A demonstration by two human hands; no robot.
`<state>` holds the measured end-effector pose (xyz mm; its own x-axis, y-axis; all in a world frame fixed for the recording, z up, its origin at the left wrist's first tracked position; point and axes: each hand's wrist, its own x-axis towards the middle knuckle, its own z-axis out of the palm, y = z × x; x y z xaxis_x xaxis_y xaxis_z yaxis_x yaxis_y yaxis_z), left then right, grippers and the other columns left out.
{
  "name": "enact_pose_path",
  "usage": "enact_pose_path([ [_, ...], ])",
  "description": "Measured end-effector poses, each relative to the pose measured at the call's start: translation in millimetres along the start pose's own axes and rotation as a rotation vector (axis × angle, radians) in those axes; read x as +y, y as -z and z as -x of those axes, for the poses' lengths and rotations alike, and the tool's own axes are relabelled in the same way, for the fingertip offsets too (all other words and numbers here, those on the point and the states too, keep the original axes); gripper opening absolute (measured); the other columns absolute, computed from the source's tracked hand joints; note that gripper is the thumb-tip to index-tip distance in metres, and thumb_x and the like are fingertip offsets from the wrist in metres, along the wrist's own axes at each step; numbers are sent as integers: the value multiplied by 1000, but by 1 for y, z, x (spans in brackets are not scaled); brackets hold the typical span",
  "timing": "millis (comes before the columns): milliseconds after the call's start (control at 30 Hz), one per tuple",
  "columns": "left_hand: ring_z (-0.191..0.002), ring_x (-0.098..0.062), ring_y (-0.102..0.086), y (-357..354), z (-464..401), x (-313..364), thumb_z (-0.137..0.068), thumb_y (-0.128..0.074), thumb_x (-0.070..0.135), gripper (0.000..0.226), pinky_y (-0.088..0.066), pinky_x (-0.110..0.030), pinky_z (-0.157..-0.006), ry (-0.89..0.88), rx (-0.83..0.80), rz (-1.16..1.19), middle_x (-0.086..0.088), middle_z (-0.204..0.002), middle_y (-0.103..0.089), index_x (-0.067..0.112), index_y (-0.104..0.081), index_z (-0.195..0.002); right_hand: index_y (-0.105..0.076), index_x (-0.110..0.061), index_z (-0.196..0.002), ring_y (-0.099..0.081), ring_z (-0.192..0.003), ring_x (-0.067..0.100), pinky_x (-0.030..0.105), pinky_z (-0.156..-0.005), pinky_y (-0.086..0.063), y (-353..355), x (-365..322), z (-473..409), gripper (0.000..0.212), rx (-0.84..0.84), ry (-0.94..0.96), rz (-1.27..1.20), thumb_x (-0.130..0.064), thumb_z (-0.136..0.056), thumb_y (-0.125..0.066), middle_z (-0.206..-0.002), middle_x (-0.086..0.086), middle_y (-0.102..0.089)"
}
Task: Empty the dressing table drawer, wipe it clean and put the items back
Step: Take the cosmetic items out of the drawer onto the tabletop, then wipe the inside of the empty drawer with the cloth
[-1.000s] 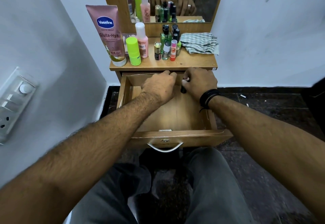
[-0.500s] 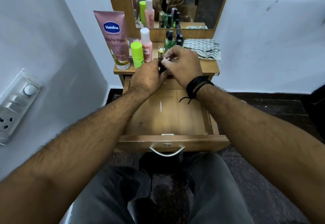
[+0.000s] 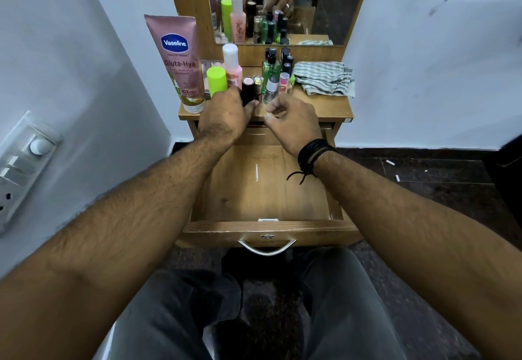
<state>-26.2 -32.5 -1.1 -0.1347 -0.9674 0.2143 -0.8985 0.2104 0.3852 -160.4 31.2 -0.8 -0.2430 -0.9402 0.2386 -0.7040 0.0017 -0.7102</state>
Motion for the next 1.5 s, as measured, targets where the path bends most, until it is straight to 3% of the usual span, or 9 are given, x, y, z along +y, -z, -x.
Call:
enact_pose_path([
  [167, -92, -28, -67, 0, -3, 1, -95, -60, 54, 48, -44, -33, -65, 24, 0, -11, -10, -103, -72, 11, -67, -117, -71, -16, -94, -63, -88, 12, 30, -83, -53, 0, 8, 3, 9, -24, -17, 19, -18, -86, -68, -90, -5, -70],
  [433, -93, -30, -67, -2, -3, -2, -94, -60, 54, 49, -49, -34, -68, 15, -23, -54, -11, -104, -71, 13, -66, -119, -72, -17, -98, -64, -91, 10, 27, -86, -52, 5, 15, 8, 11, -50, -33, 43, -19, -88, -68, -91, -10, -68],
  [833, -96, -28, -67, 1, 1, -3, -94, -62, 53, 49, -49, -34, -70, 4, -44, -35, -10, -106, -72, 13, -65, -121, -72, -16, -100, -66, -96, 14, 39, -93, -54, 14, 19, 15, 12, -74, -50, 38, -19, -90, -68, -98, -3, -72],
  [1167, -92, -26, -66, 12, 11, -2, -93, -61, 55, 47, -53, -37, -72, 20, -64, -29, -9, -103, -71, 13, -66, -112, -70, -21, -94, -65, -91, 11, 30, -86, -53, 22, 21, 21, 6, -54, -54, 54, -18, -88, -67, -92, -8, -70],
  [1233, -92, -25, -66, 13, 18, -2, -94, -60, 55, 46, -56, -39, -75, 5, -64, -47, -8, -102, -71, 13, -65, -111, -69, -23, -94, -64, -91, 11, 30, -85, -53, 27, 22, 21, 6, -57, -52, 77, -20, -89, -67, -92, -8, -69],
  [1367, -81, -20, -57, 12, 33, 0, -97, -58, 51, 38, -49, -34, -67, -64, 17, -76, -7, -95, -68, 14, -61, -108, -70, -19, -95, -65, -94, 16, 31, -86, -52, 39, 29, 21, 7, -47, -44, 126, -19, -89, -66, -97, -3, -72],
  [1500, -83, -27, -64, 11, 40, 11, -99, -53, 49, 34, -50, -37, -68, -131, -8, -80, -7, -93, -68, 16, -58, -106, -71, -17, -98, -64, -96, 19, 30, -83, -49, 51, 40, 16, 12, -41, -29, 207, -20, -89, -64, -100, 0, -72],
])
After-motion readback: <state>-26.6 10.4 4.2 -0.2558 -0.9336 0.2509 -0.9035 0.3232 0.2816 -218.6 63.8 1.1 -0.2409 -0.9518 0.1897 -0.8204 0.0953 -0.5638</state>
